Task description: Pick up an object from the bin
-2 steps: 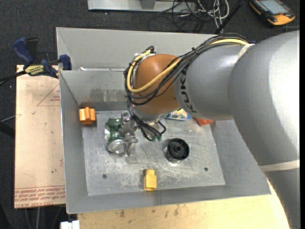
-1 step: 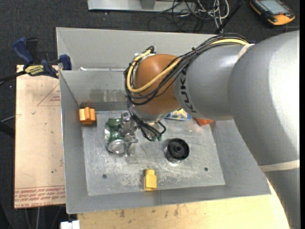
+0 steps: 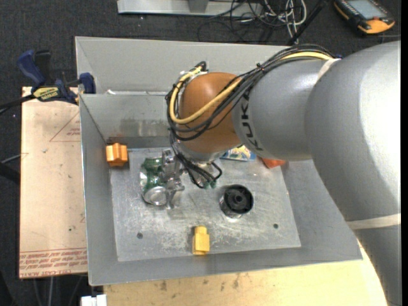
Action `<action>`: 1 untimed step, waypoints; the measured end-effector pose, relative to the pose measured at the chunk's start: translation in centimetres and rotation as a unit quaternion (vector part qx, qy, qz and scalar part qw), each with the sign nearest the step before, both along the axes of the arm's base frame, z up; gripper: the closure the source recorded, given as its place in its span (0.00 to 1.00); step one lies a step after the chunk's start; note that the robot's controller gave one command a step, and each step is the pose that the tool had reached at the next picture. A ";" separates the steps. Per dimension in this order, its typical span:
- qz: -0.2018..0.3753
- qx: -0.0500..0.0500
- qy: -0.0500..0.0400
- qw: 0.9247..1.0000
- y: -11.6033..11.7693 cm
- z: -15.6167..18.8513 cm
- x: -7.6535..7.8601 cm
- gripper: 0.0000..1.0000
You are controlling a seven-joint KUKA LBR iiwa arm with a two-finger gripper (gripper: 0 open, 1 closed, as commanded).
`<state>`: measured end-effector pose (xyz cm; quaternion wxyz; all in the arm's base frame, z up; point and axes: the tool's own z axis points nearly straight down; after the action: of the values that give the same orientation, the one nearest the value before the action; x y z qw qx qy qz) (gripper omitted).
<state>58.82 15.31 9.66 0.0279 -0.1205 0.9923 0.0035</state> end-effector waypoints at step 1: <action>0.000 0.000 0.000 1.000 0.0 0.0 0.0 1.00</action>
Offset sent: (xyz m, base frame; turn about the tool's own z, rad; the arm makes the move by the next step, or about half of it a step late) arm 0.0001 0.0000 0.0464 0.0000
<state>58.82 15.31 9.66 0.0279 -0.1205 0.9923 0.0035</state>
